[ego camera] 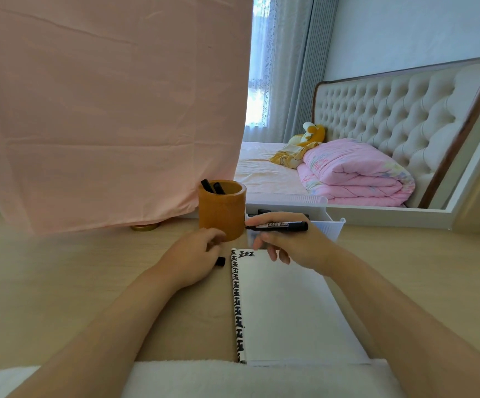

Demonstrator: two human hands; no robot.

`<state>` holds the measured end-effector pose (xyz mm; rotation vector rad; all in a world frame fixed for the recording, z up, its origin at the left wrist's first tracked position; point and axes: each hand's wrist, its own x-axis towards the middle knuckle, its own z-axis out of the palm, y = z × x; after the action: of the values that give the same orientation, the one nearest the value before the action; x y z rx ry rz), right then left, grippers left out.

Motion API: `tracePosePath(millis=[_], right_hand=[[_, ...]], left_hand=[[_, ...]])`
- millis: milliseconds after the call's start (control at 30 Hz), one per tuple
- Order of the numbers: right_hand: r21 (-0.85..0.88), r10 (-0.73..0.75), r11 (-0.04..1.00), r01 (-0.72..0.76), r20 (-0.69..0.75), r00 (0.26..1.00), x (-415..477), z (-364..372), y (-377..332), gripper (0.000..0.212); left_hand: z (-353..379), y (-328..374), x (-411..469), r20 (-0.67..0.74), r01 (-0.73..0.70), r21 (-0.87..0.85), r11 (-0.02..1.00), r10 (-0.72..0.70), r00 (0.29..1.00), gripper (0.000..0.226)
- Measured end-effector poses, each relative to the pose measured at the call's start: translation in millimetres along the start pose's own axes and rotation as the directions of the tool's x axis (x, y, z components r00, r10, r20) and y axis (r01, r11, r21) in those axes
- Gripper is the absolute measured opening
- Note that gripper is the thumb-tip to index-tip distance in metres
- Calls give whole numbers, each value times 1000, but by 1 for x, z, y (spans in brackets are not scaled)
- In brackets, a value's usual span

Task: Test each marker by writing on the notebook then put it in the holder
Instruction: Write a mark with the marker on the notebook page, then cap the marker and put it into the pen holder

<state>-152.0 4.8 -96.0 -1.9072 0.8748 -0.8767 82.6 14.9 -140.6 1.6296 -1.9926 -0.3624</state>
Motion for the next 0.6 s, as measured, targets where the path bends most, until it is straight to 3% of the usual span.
tracePosePath(millis=[100, 300, 367, 467, 600], right_hand=[[57, 27, 998, -36, 150, 988, -1, -3, -5, 42], [268, 135, 937, -222, 308, 942, -2, -2, -11, 44], [195, 135, 961, -194, 279, 951, -1, -2, -10, 33], [-49, 174, 985, -168, 191, 966, 1, 0, -8, 18], [-341, 137, 934, -104, 74, 988, 5, 6, 0, 21]], left_hand=[[-1, -4, 1, 55, -10, 109, 994, 4, 998, 24], [-18, -9, -1, 122, 1, -21, 1000, 2, 993, 18], [-20, -11, -3, 160, -32, 14, 999, 30, 987, 19], [-19, -10, -4, 138, -80, 60, 995, 71, 988, 14], [-22, -3, -5, -36, -53, -17, 998, 52, 998, 10]])
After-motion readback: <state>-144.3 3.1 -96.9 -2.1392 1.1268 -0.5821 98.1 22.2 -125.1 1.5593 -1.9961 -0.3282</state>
